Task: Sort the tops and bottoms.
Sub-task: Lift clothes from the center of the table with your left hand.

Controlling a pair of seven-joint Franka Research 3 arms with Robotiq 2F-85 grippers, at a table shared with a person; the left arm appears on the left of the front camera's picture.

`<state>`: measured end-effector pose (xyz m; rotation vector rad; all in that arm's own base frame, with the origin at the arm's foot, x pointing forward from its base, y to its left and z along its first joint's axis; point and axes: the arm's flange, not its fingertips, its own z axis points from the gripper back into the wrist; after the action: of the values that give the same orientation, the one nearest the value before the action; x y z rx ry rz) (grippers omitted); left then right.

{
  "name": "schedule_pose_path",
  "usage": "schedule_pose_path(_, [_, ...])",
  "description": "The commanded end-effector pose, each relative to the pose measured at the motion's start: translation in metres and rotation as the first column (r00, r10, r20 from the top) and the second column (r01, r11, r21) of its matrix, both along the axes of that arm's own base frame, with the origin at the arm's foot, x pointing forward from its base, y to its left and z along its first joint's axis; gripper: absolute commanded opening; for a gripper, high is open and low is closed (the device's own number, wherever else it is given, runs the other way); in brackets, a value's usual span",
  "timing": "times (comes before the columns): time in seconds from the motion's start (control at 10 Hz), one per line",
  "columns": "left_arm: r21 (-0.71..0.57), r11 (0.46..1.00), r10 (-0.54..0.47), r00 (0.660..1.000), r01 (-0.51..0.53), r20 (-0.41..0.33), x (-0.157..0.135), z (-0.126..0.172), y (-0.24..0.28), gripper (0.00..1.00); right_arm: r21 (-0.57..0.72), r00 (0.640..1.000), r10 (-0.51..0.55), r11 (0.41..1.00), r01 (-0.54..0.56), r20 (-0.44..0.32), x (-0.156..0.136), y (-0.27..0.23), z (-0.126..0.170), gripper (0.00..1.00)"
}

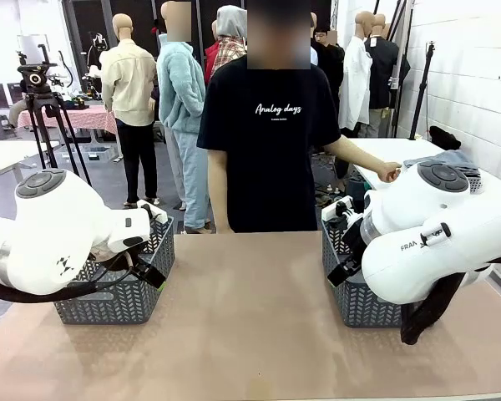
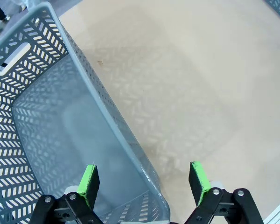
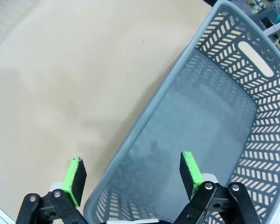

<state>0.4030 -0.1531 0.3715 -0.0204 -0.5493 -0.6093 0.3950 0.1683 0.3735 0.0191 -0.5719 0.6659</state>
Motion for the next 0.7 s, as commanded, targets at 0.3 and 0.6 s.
schedule_pose_path(0.3, [-0.001,1.000,0.003,1.000,-0.003,0.000,0.0005,0.0000,0.0015,1.00,0.002,1.000,-0.001,1.000,0.001,-0.001,0.0000,-0.0001,0.0000,1.00])
schedule_pose_path(0.6, [-0.001,1.000,0.003,1.000,-0.003,0.000,0.0005,0.0000,0.0015,1.00,0.002,1.000,-0.001,1.000,0.001,-0.001,0.0000,-0.0001,0.0000,1.00])
